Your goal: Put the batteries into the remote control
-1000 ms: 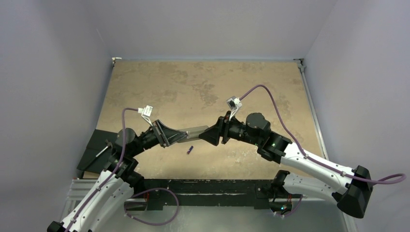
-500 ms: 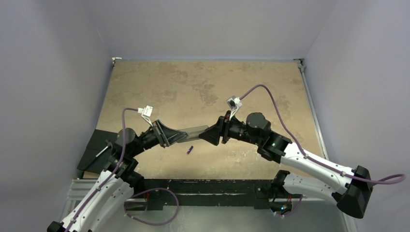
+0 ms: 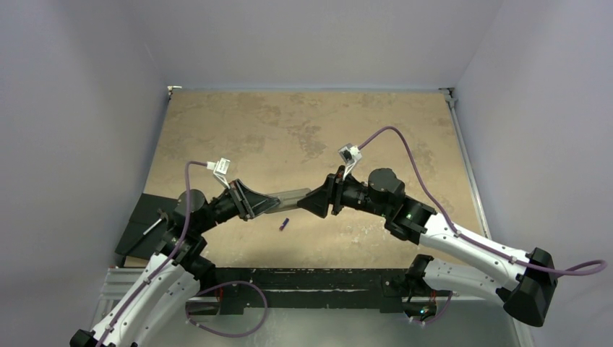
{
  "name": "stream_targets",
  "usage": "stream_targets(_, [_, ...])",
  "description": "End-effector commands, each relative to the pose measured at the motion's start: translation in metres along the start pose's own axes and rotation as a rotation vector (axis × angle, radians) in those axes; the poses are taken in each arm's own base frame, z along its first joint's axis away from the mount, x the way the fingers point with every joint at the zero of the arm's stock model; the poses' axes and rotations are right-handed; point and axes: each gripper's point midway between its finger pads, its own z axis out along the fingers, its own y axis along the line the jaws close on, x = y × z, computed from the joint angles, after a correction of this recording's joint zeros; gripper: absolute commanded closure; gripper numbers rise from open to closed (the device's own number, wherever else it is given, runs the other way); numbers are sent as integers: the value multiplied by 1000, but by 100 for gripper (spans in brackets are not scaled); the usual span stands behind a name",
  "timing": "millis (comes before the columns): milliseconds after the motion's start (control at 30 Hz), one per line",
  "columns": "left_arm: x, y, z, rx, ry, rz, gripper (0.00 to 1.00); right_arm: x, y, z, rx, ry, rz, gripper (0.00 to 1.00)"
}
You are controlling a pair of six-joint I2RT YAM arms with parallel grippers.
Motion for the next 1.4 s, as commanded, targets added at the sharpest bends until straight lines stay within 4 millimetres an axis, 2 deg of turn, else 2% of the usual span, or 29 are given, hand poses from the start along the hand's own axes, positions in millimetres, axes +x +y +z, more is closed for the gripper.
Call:
stream_targets(0, [0, -5, 3, 9, 15, 21, 100, -7, 45, -3, -177, 1, -4, 38])
stream_targets(167, [-1, -5, 3, 8, 15, 20, 100, -6, 40, -3, -155, 2, -6, 38])
stream_targets(400, [-2, -11, 2, 25, 14, 16, 100, 3, 22, 2, -86, 17, -1, 38])
stream_targets(733, [0, -1, 3, -8, 15, 7, 100, 11, -2, 5, 7, 23, -7, 37])
stream_targets(1367, [5, 12, 5, -46, 29, -13, 100, 22, -20, 8, 61, 26, 7, 37])
